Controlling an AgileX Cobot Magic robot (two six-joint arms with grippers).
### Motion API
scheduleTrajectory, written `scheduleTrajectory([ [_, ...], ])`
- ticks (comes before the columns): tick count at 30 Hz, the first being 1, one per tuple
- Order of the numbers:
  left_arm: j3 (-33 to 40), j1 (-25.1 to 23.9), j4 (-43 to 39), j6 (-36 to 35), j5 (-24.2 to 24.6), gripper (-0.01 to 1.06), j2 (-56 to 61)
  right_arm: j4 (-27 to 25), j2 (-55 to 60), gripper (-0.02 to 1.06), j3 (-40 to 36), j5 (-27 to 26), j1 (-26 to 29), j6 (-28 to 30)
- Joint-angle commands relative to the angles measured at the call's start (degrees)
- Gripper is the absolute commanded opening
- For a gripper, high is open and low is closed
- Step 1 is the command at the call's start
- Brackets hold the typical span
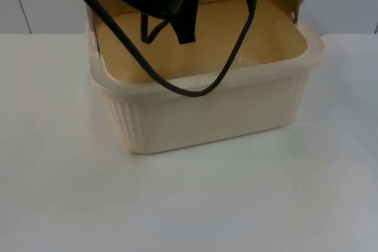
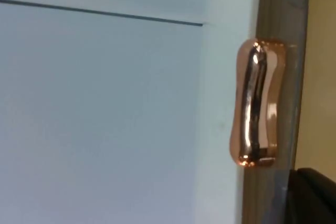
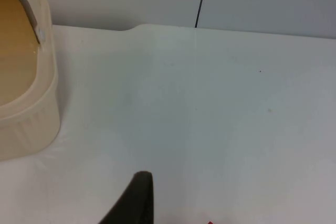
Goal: Open the box lid with the left hand, place the block into the box with the right hand, then close the box lid with the left hand.
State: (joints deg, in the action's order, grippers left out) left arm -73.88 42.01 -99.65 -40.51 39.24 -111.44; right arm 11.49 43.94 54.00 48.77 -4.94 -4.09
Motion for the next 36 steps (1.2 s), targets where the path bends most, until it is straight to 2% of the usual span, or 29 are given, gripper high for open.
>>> scheduleTrajectory([
  [1,-0.71,0.20,-0.28,-0.21,1.73,0.00,0.59,0.39,-0.24,1.05,0.21,-0.54,0.31,-0.02],
  [3,-0.71,0.99,3.39,-0.33,2.94,0.00,1.28,0.39,-0.24,1.05,0.21,-0.54,0.31,-0.02],
  [5,-0.71,2.28,10.27,-0.33,1.45,0.00,2.53,0.39,-0.24,1.05,0.21,-0.54,0.31,-0.02],
  [6,-0.71,2.28,10.27,-0.33,1.45,0.00,2.53,0.39,-0.24,1.05,0.21,-0.54,0.31,-0.02],
  [7,-0.71,2.96,13.58,-0.21,0.22,0.00,3.24,0.39,-0.24,1.05,0.21,-0.54,0.31,-0.02],
  [8,-0.60,3.59,16.56,0.85,-0.96,0.00,3.72,0.39,-0.24,1.05,0.21,-0.64,0.31,-0.01],
  [10,-0.60,5.76,27.49,7.06,-3.73,0.00,5.15,0.39,-0.24,1.05,0.21,-0.64,0.31,-0.01],
  [11,-0.60,5.76,27.49,7.06,-3.73,0.00,5.15,0.39,-0.24,1.05,0.21,-0.64,0.31,-0.01],
  [15,-0.60,8.05,50.37,24.61,-5.71,0.00,8.35,0.39,-0.24,1.05,0.21,-0.63,0.31,-0.14],
  [16,-0.60,8.05,50.37,24.61,-5.71,0.00,8.35,0.39,-0.24,1.05,0.21,-0.63,0.31,-0.14],
  [18,-0.60,8.20,65.95,35.55,-5.57,0.00,10.78,0.39,-0.24,1.05,0.21,-0.63,0.31,-0.14],
  [19,-0.60,7.68,78.27,47.02,-5.68,0.00,13.18,0.39,-0.24,1.05,0.21,-0.63,0.31,-0.14],
  [20,-0.60,7.68,78.27,47.02,-5.68,0.00,13.18,0.39,-0.24,1.05,0.21,-0.63,0.31,-0.14],
  [21,-0.60,7.25,83.09,51.08,-5.69,0.00,13.75,0.39,-0.24,1.05,0.21,-0.63,0.31,-0.14],
  [22,-0.60,5.73,97.77,62.18,-5.78,0.00,16.28,0.39,-0.24,1.05,0.21,-0.63,0.31,-0.14],
  [23,-0.60,4.31,106.94,69.29,-5.66,0.00,17.90,0.39,-0.24,1.05,0.21,-0.63,0.31,-0.14],
  [25,-0.60,1.09,121.10,78.60,-5.66,0.00,20.93,0.39,-0.24,1.05,0.21,-0.63,0.31,-0.14],
  [26,-0.60,1.09,121.10,78.60,-5.66,0.00,20.93,0.39,-0.24,1.05,0.21,-0.63,0.31,-0.14],
  [27,-0.60,-0.95,126.58,80.36,-5.77,0.00,22.54,0.39,-0.24,1.05,0.21,-0.63,0.31,-0.14],
  [29,-0.60,-5.01,131.56,79.94,-6.73,0.00,25.61,0.39,-0.24,1.05,0.21,-0.63,0.31,-0.14],
  [32,-0.60,-11.70,129.93,72.46,-8.34,0.00,29.61,0.16,-0.24,1.05,0.21,-0.63,0.31,-0.15],
  [33,-0.60,-11.70,129.93,72.46,-8.34,0.00,29.61,0.16,-0.24,1.05,0.21,-0.63,0.31,-0.15],
  [36,-0.60,-18.88,123.53,63.98,-9.39,0.00,32.20,0.16,-0.24,1.05,0.21,-0.63,0.31,-0.15],
])
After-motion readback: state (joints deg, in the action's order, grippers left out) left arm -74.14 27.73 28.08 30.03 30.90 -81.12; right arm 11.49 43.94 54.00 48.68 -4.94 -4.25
